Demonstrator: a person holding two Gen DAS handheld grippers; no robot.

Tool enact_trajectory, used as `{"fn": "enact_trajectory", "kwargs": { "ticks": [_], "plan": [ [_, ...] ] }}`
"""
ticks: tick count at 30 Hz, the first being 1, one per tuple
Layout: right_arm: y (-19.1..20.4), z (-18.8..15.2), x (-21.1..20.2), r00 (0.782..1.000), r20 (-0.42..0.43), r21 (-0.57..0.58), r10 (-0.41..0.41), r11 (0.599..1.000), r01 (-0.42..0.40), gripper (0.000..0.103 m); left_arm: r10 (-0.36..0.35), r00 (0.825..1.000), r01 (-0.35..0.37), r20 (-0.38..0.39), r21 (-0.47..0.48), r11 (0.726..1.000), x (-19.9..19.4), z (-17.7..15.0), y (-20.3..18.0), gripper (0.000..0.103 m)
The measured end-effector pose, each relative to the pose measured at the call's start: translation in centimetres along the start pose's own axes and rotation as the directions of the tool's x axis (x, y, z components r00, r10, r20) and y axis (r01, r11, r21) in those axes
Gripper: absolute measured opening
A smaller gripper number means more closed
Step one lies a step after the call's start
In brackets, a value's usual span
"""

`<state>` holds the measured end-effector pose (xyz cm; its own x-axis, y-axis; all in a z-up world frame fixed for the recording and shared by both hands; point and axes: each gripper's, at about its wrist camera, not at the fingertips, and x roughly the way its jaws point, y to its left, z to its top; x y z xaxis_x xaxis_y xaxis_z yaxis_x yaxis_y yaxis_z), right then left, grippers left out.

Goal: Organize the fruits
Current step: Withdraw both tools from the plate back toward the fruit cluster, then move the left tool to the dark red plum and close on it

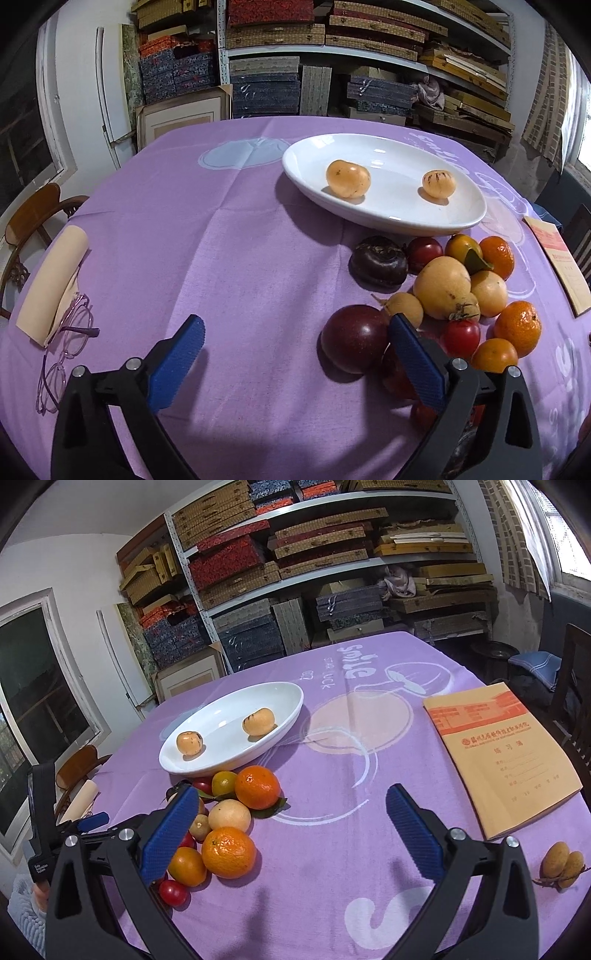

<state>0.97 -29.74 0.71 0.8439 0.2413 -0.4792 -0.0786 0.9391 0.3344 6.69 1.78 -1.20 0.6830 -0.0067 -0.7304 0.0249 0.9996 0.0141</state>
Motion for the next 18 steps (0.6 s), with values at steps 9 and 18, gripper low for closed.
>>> {"fn": "enact_trajectory", "kwargs": {
  "ticks": [9, 18],
  "plan": [
    [0.1, -0.1, 0.0, 1.0, 0.0, -0.011, -0.001, 1.0, 0.001, 0.099, -0.025, 0.999, 0.024, -0.034, -0.024, 0.999, 0.9, -0.9, 1.6, 0.1],
    [0.1, -0.2, 0.1, 1.0, -0.005, -0.011, -0.003, 1.0, 0.003, 0.099, -0.098, 0.994, 0.094, -0.051, -0.072, 0.993, 1.1, -0.9, 2.6, 0.094]
  ]
}}
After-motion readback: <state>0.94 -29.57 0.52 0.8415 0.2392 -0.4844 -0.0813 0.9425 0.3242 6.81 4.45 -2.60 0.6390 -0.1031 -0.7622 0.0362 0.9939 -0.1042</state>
